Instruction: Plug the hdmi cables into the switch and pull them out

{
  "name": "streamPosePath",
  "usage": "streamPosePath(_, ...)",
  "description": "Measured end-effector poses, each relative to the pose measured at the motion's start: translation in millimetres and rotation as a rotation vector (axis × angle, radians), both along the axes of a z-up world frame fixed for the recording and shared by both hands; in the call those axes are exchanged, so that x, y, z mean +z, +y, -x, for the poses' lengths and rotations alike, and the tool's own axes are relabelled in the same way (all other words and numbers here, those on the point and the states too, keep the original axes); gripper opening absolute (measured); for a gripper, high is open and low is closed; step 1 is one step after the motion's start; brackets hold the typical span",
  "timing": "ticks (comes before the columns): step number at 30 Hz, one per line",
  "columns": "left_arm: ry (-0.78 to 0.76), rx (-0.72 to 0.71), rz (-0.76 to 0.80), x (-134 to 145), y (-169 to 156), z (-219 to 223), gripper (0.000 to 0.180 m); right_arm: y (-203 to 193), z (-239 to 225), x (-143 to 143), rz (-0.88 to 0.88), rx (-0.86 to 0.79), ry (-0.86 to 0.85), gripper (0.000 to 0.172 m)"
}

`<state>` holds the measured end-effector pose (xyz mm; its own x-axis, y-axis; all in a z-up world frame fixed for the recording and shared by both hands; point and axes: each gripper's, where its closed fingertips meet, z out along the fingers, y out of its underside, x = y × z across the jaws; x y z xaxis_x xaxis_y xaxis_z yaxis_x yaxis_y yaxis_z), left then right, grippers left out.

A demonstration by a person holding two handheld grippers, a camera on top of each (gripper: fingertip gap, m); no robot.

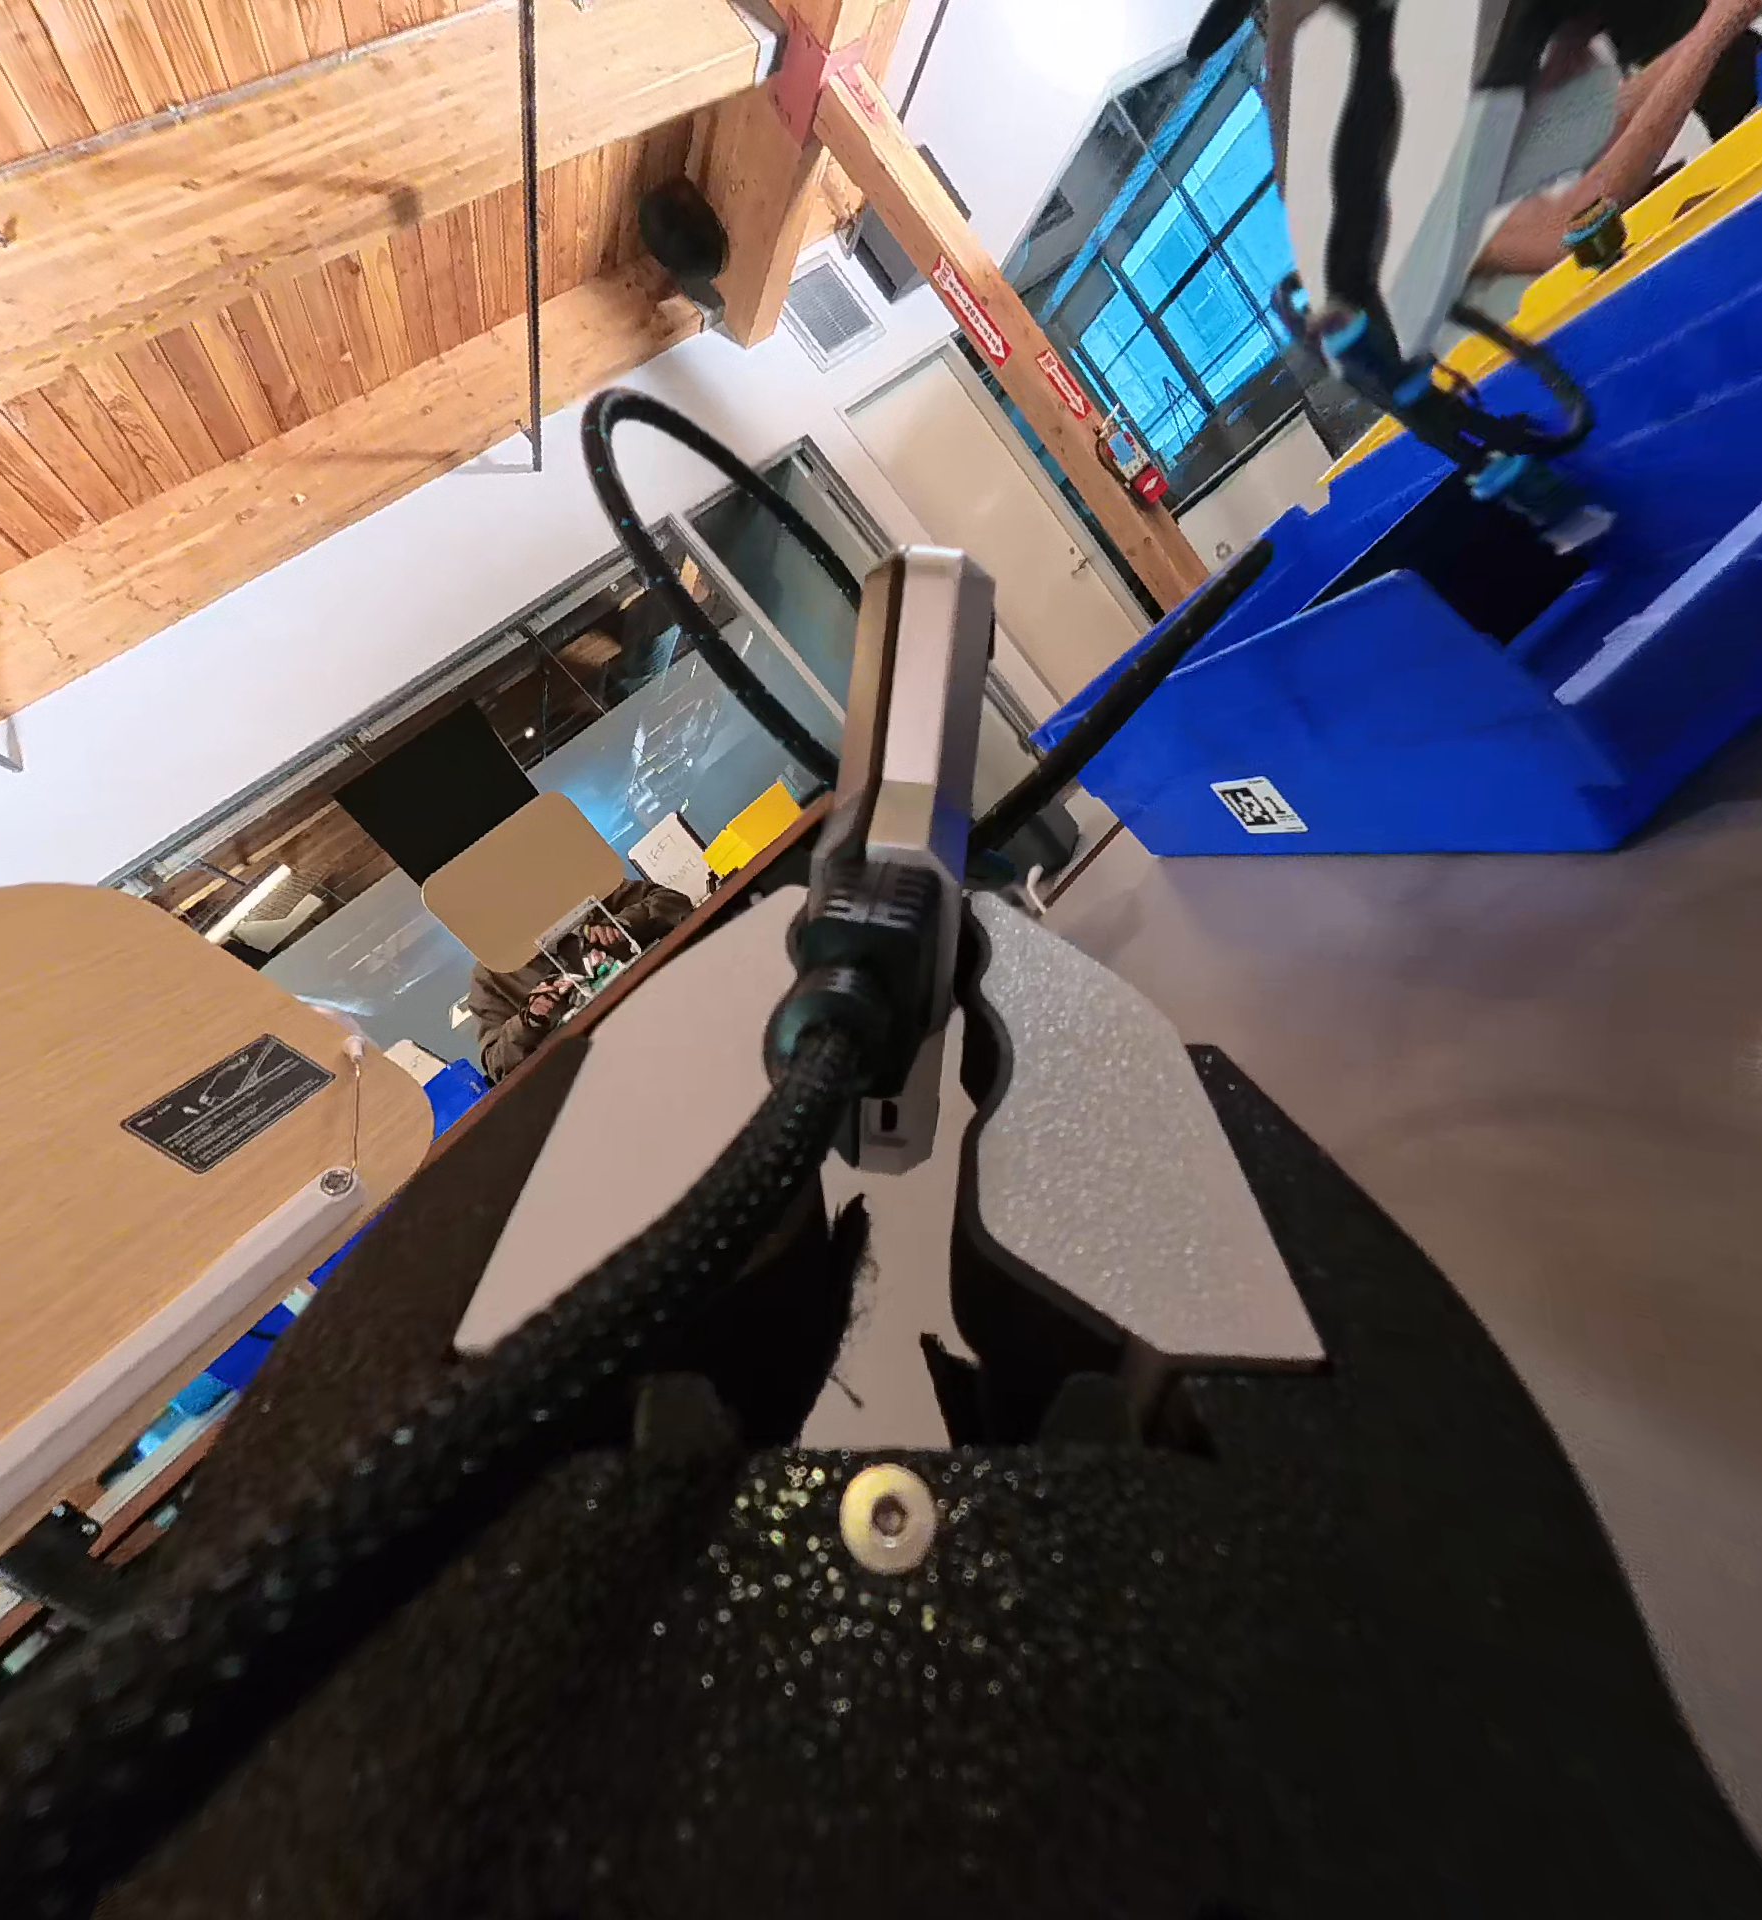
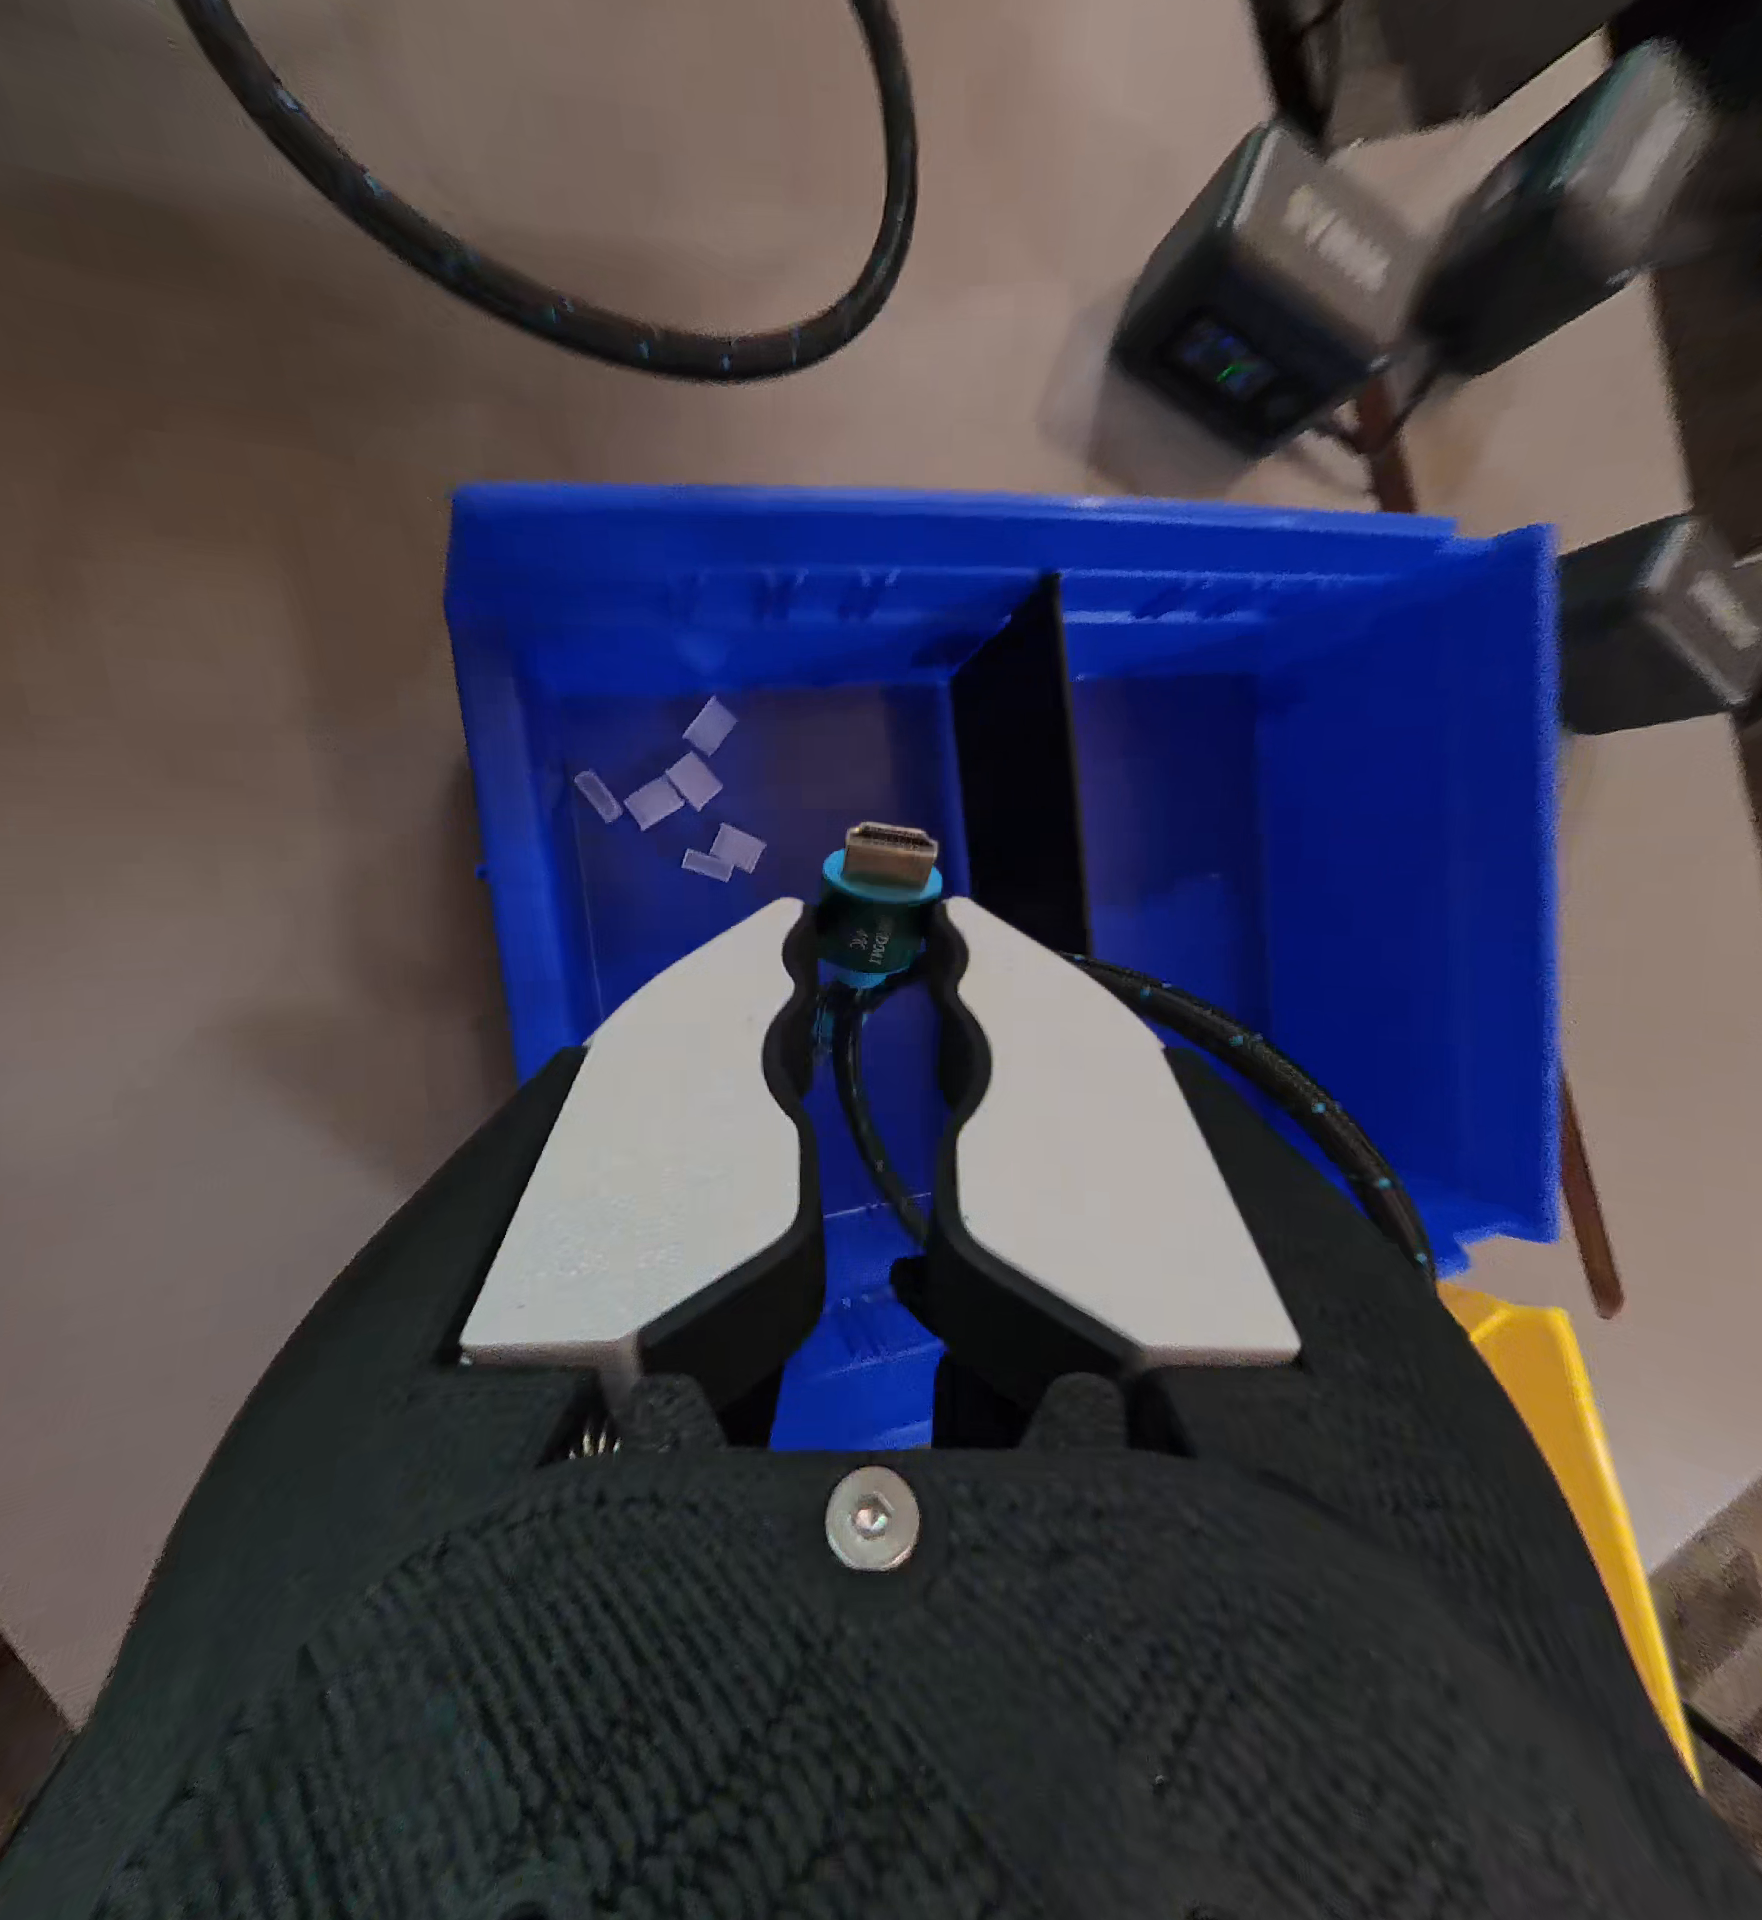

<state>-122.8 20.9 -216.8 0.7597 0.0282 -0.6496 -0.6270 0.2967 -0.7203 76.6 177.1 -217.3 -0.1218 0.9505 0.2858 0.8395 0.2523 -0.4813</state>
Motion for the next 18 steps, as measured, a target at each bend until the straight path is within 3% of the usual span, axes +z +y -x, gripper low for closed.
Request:
streamPosePath(4, -0.024, 0.040, 0.097, -9, 8, 10, 0.023, -3, 3, 37, -0.029, -0.033, 0.206, 0.017)
streamPosePath(7, -0.033, 0.068, 0.267, -26, 17, 23, 0.023, -8, 9, 64, -0.024, -0.041, 0.374, 0.016)
streamPosePath(11, 0.064, 0.170, 0.504, -58, 23, 42, 0.023, -16, 17, 91, -0.030, -0.015, 0.564, 0.005)
streamPosePath(14, 0.047, 0.191, 0.577, -59, 22, 42, 0.023, -16, 19, 93, 0.000, -0.022, 0.623, 0.000)
streamPosePath(18, -0.117, 0.177, 0.727, -59, 12, 36, 0.033, -9, 18, 57, 0.058, -0.045, 0.513, 0.000)
